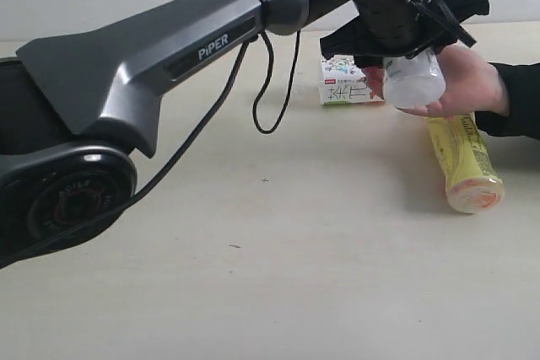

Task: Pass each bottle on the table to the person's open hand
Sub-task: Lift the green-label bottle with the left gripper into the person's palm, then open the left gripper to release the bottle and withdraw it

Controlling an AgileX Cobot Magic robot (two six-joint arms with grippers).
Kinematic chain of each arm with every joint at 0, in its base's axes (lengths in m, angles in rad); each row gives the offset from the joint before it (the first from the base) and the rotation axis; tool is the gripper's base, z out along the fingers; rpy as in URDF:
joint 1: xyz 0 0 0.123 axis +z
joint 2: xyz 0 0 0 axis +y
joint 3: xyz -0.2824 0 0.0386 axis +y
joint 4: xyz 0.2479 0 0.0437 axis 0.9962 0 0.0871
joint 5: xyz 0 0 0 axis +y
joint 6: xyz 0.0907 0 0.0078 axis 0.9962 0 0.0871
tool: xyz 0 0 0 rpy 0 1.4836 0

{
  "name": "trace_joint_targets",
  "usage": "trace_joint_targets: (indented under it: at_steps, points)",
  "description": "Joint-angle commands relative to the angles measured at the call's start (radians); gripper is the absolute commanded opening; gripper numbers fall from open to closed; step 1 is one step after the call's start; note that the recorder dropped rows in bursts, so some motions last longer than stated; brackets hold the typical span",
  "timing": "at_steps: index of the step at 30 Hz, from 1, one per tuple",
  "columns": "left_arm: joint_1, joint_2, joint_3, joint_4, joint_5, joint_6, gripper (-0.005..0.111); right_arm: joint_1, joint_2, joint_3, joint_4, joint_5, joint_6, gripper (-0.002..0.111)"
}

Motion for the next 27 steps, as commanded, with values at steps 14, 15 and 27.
trace_joint_targets:
  at_steps: [14,15,27]
  points:
    - [-0.002,0.057,-0.009,-0.04,-0.126,-0.064,0.0,-0.004,-0.004,0.004,0.003,-0.006,-0.001,0.0]
    - [-0.002,0.057,-0.009,-0.04,-0.126,-0.064,0.0,-0.004,-0.004,0.004,0.003,-0.006,-0.001,0.0]
    - [-0.002,0.061,-0.009,-0.086,-0.117,-0.044,0.056,-0.004,-0.004,0.004,0.003,-0.006,-0.001,0.0]
